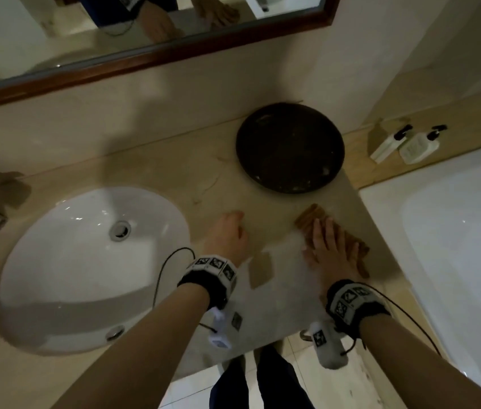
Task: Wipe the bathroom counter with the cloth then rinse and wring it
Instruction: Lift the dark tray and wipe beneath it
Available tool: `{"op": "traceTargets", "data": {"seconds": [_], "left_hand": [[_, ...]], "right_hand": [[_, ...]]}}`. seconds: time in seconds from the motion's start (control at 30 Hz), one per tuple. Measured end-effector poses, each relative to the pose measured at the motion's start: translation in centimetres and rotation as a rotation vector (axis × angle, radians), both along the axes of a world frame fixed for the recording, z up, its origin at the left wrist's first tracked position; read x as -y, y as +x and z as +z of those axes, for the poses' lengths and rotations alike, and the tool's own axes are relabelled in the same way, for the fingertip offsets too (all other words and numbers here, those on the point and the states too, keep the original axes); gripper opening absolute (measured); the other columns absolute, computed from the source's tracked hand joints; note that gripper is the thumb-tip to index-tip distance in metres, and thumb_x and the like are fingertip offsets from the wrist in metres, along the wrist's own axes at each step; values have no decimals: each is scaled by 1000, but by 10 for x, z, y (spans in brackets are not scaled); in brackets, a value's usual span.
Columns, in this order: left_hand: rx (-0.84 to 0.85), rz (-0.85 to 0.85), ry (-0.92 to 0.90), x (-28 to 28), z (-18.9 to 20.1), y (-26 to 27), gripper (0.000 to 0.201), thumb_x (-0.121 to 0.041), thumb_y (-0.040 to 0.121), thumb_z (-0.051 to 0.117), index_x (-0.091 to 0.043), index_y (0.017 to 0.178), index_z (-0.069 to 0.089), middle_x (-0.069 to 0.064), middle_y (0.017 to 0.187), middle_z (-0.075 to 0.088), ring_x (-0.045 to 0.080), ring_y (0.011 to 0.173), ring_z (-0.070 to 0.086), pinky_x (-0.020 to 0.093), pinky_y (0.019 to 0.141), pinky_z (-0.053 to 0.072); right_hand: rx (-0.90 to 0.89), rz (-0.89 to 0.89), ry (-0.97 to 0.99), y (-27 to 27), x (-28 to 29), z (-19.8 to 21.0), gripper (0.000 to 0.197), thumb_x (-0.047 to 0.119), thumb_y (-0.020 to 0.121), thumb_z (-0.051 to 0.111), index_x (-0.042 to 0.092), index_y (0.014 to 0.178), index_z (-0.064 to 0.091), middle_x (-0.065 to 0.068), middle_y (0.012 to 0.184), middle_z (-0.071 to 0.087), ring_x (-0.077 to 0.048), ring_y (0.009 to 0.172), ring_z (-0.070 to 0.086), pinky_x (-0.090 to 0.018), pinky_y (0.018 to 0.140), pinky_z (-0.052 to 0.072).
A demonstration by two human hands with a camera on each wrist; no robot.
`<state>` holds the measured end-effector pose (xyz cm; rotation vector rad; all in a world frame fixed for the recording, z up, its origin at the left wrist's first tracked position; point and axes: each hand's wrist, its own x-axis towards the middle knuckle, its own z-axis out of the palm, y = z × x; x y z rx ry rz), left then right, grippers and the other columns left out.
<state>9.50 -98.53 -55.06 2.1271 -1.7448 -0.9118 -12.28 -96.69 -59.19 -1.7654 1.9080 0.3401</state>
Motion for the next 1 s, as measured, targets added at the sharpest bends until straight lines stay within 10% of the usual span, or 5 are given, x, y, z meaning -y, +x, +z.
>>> {"op": "traceTargets", "data": {"seconds": [0.3, 0.43, 0.63, 0.87, 1.0], "left_hand": [[-573, 697, 308, 146, -45, -17, 42, -34, 73, 63, -3, 102, 65, 16, 103, 69, 35, 94, 66, 49, 90, 53], [-464, 672, 368, 141, 5, -24, 35, -38, 85, 65, -8, 103, 62, 11, 100, 66, 30, 87, 63, 33, 81, 49], [-650, 714, 394, 152, 8, -27, 23, -18, 78, 71, 2, 89, 67, 18, 77, 73, 28, 67, 71, 45, 82, 58], [-851, 735, 323, 153, 45, -33, 7, -3, 88, 63, 3, 86, 59, 11, 56, 68, 20, 46, 66, 24, 45, 53], [-917, 726, 289, 145, 55, -23, 5, 0, 87, 63, 3, 87, 60, 14, 62, 67, 20, 47, 66, 24, 45, 53]], "right_hand": [[33, -3, -113, 48, 31, -13, 73, 50, 89, 28, 14, 152, 19, -14, 159, 15, -39, 144, 16, -65, 110, -2], [38, 305, -148, 2, 21, -12, 66, 47, 92, 24, 26, 153, 10, -2, 161, 8, -30, 147, 12, -56, 114, -2], [11, -79, -127, -3, 66, -10, 70, 54, 95, 18, 25, 152, -12, -2, 159, -20, -27, 146, -19, -58, 113, -15], [98, 506, -242, 90, 18, -4, 66, 55, 82, 31, 23, 135, 54, -10, 145, 45, -35, 143, 17, -50, 114, -7], [-93, 307, -164, 36, 65, -13, 69, 49, 87, 26, 22, 151, 20, -9, 156, 26, -34, 141, 25, -59, 110, 11]]}}
